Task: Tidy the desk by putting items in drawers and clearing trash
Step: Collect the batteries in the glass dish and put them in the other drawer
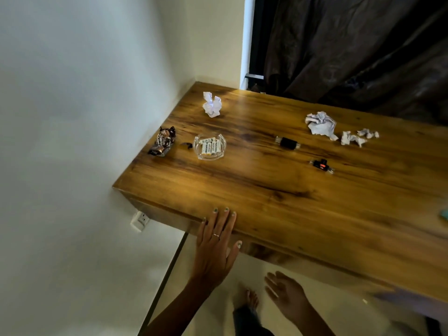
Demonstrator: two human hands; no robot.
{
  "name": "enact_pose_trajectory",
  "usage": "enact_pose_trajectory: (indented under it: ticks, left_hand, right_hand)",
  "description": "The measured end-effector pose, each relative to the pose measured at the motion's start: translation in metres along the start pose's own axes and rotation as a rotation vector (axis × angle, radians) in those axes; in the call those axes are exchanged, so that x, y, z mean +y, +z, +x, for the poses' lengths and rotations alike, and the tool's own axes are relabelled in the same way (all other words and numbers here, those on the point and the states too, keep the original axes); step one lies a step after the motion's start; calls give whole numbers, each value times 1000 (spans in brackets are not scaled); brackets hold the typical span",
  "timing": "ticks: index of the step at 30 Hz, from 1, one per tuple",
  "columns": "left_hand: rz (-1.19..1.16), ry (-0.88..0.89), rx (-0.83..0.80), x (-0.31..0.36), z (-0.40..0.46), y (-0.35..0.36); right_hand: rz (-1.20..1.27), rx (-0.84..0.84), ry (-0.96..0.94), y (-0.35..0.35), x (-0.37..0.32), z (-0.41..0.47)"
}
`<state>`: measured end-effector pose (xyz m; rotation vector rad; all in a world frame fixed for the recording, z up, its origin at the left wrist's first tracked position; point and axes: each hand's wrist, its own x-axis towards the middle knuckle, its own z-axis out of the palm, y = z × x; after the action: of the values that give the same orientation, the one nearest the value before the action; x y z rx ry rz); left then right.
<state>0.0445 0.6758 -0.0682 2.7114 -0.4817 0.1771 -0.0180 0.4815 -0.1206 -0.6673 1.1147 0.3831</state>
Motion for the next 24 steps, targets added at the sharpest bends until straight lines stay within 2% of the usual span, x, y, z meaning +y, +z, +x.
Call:
enact_pose_trajectory:
  ticks: [11,17,24]
  left_hand:
    - [72,84,-43,3,-24,4]
    - [90,117,-56,0,-23,1]
    - [77,199,-82,-3,-51,3]
  right_hand:
    - [386,-166,-178,10,8,28]
    - [320,-137,-201,0,20,39]
    - [249,-120,-217,-26,67,19]
